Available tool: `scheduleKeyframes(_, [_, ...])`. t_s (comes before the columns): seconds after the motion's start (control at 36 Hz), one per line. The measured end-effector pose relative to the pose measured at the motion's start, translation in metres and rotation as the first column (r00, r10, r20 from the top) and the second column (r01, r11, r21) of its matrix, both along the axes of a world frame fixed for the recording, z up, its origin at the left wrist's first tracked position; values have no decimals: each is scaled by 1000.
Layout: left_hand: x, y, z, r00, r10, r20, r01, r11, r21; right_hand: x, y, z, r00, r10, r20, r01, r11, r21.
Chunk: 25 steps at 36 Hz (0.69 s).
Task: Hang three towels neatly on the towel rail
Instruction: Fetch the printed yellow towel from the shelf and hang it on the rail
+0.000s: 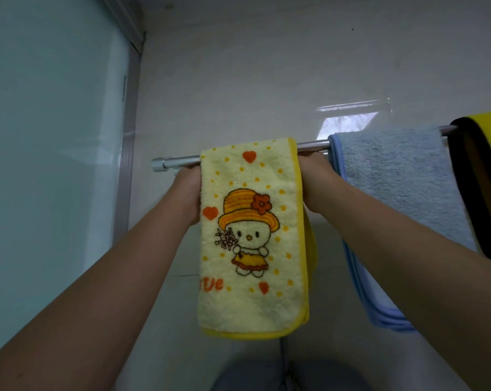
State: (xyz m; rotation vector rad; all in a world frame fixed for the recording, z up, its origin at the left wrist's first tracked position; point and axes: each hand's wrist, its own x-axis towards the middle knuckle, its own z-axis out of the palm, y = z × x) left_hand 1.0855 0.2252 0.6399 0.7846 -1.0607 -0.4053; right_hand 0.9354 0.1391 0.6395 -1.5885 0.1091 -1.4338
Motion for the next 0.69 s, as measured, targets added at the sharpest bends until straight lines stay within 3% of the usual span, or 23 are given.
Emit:
scheduleKeyframes(0.17, [4,7,-20,978,-136,161,140,990,-13,-4,-5,-14,998,58,-22,-60,993,-99])
scheduleKeyframes(0.42, [9,6,-49,924,154,350,-200,975,99,-7,-8,-41,976,47,-214,-92,975,-203])
scheduleKeyframes(0.58, [0,4,-55,875,363,319,-377,926,-19,-6,-2,-47,969,70,-237,-113,978,-174])
scheduleKeyframes(0.69, [3,10,-71,873,376,312,-401,916,18,-10,1,-53,974,29,-223,-63,988,-143])
